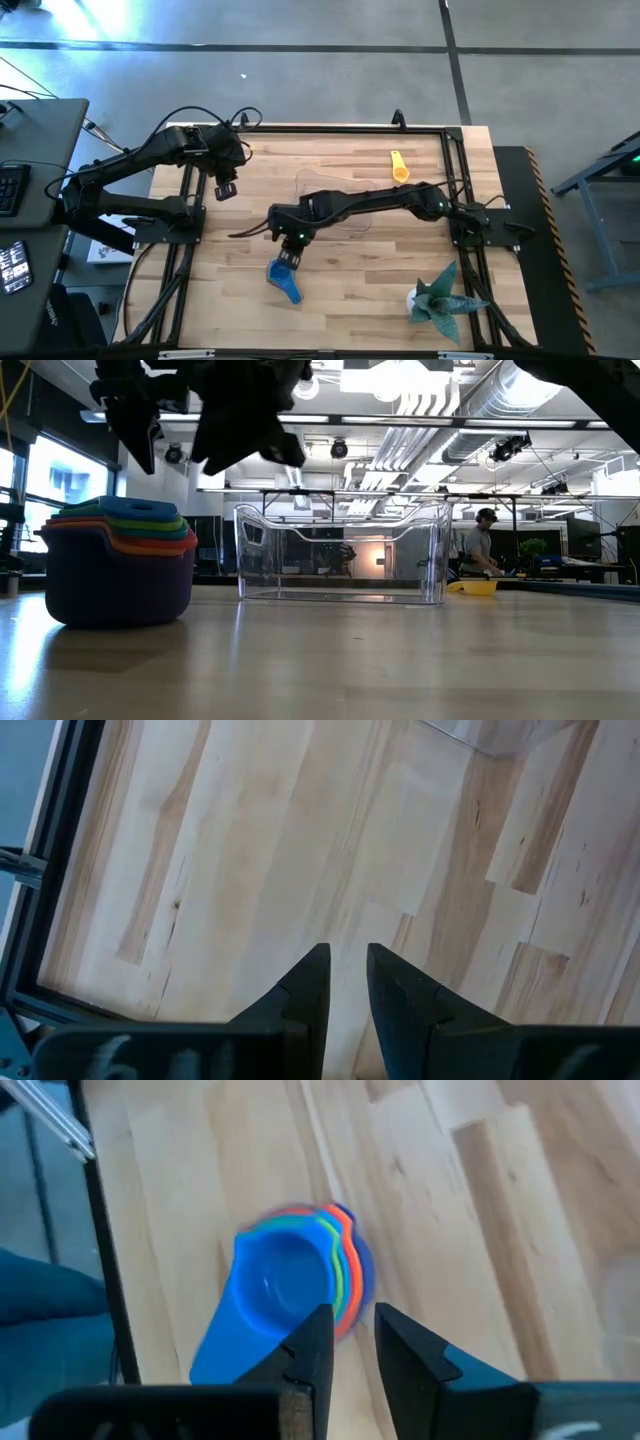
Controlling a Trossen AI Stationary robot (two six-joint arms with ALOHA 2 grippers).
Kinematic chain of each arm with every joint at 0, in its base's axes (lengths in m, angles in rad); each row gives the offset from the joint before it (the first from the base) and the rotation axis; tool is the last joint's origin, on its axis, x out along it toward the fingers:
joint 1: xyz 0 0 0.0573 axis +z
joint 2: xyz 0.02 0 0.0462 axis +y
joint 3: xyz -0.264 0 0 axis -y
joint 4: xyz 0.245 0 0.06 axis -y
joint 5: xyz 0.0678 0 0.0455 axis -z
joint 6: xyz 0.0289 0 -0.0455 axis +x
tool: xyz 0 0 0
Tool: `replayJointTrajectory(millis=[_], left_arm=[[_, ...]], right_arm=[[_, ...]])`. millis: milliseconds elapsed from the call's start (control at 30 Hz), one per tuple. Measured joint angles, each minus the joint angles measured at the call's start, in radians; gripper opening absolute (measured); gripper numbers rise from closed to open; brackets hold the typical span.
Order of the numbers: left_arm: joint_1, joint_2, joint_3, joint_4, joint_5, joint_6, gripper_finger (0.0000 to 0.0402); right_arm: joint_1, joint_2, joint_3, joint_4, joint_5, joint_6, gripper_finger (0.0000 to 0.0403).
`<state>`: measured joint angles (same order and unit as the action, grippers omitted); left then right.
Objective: Nest measuring cups in basket
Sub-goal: Stack the yellow measuring cup on the dark blue measuring cup
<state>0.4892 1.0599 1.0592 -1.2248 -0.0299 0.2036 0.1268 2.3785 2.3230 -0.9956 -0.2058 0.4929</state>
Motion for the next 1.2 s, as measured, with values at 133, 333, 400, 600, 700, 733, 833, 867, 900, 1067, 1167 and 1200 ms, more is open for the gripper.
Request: replayJointTrajectory(millis=[133, 333, 400, 600, 700, 733, 833, 867, 900, 1067, 1167, 1200], left_arm=[[0.000, 0.000, 0.000, 0.012, 0.000, -0.004, 0.0060], [0.002, 0.000, 0.000, 0.019, -0.003, -0.018, 0.0060], [0.002, 0.000, 0.000, 0.019, -0.005, -0.018, 0.0060], [0.002, 0.000, 0.000, 0.021, -0.008, -0.018, 0.0060], [0.002, 0.000, 0.000, 0.023, -0.007, -0.018, 0.0060], [0.002, 0.000, 0.000, 0.023, -0.008, -0.018, 0.0060], [0.002, 0.000, 0.000, 0.022, -0.008, -0.018, 0.0060], [0.002, 0.000, 0.000, 0.022, -0.008, -0.019, 0.0060], [0.002, 0.000, 0.000, 0.022, -0.008, -0.018, 0.0060], [0.002, 0.000, 0.000, 0.022, -0.008, -0.018, 0.0060], [0.002, 0.000, 0.000, 0.022, -0.008, -0.019, 0.0060], [0.002, 0.000, 0.000, 0.022, -0.008, -0.018, 0.0060]], right_arm=[[-0.004, -0.031, 0.000, -0.078, 0.078, -0.028, 0.0069], [-0.047, -0.089, 0.000, -0.218, 0.182, -0.087, 0.0069], [-0.071, -0.102, 0.000, -0.279, 0.213, -0.101, 0.0069], [-0.174, -0.163, 0.000, -0.371, 0.317, -0.211, 0.0069], [-0.240, -0.187, 0.000, -0.385, 0.320, -0.263, 0.0069], [-0.263, -0.196, 0.000, -0.392, 0.321, -0.274, 0.0069], [-0.335, -0.221, 0.000, -0.417, 0.321, -0.300, 0.0069], [-0.360, -0.227, 0.000, -0.428, 0.321, -0.305, 0.0069], [-0.383, -0.229, 0.000, -0.442, 0.321, -0.309, 0.0069], [-0.506, -0.240, 0.000, -0.502, 0.320, -0.283, 0.0069], [-0.574, -0.240, 0.000, -0.527, 0.318, -0.288, 0.0069], [-0.596, -0.240, 0.000, -0.527, 0.314, -0.293, 0.0069]])
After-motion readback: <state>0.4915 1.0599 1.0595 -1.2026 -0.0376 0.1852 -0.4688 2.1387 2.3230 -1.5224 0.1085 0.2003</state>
